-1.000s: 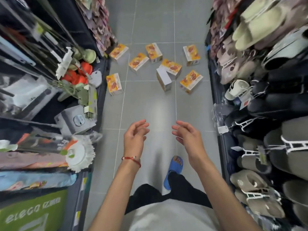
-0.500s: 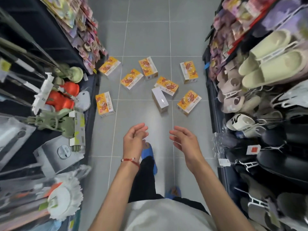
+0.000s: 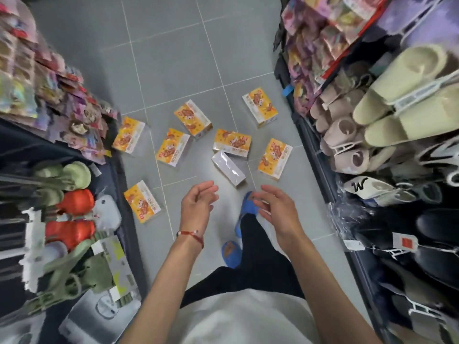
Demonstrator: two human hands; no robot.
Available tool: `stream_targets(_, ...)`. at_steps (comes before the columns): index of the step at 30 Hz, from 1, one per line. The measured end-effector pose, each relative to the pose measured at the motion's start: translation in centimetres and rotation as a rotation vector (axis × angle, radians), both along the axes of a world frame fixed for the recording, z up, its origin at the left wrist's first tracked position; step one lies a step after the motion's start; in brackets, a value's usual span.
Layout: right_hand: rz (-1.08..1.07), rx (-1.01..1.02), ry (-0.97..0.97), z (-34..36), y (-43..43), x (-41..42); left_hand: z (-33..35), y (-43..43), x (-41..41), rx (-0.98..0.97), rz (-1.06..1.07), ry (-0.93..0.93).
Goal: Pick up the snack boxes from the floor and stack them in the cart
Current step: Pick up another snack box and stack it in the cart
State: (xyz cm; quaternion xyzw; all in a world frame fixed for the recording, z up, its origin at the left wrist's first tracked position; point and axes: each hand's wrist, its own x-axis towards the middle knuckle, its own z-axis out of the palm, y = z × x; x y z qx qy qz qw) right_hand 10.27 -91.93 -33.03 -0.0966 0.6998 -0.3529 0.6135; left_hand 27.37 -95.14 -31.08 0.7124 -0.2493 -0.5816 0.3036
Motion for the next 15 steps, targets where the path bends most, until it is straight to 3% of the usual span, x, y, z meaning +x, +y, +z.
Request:
stream_targets(10,-0.176,0.117,-0.077,-1.9,-16.4,-0.9,-3.0,-17.5,-1.8,0.055,-0.016,0.018)
stream_targets(15,-0.239,0.170,0.008,-4.0,-21.7,1.0,-6.9,-24.4,-0.3,0.093,-0.094,-0.008)
